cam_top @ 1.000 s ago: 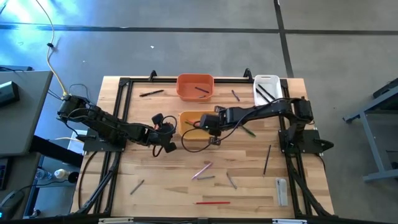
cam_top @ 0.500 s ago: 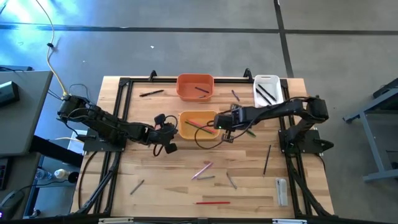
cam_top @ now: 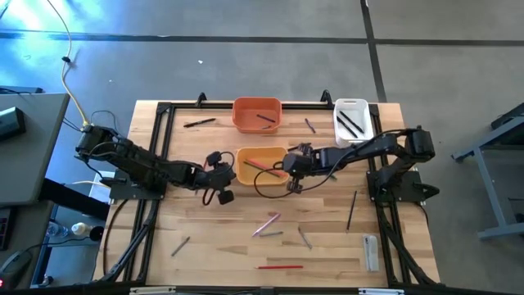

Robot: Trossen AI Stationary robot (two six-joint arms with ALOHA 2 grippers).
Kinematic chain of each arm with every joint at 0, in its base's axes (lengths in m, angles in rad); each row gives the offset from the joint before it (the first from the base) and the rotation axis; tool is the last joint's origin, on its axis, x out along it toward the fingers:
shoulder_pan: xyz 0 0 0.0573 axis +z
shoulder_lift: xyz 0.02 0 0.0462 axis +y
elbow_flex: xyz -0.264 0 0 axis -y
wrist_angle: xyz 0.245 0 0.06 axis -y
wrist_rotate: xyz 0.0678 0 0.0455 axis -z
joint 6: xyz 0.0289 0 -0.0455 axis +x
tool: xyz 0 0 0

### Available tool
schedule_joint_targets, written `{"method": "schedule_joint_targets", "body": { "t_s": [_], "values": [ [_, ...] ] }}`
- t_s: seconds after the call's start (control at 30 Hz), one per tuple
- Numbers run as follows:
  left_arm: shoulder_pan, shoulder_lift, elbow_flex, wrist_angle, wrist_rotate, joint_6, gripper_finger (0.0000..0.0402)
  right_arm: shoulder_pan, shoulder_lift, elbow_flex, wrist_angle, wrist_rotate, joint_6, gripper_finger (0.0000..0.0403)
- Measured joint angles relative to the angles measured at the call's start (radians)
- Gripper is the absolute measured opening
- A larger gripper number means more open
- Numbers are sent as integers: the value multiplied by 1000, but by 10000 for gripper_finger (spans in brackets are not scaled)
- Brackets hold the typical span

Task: Sort crayons/erasers/pens/pencils in bins
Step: Adjust the yellow bin

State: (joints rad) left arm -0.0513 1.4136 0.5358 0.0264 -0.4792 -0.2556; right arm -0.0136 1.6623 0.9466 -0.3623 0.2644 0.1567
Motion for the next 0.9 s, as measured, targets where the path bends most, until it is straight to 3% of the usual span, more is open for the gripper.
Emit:
{"method": "schedule_joint_targets", "body": {
  "t_s": [0.33, 0.9],
  "values": [
    [-77, 0, 0, -37, -37, -37, 0, 65, 0, 0, 15, -34, 41, 0],
    [-81, -25, 1, -136, -56, -72, 0, 80, 0, 0, 24, -34, 22, 0]
  ]
}}
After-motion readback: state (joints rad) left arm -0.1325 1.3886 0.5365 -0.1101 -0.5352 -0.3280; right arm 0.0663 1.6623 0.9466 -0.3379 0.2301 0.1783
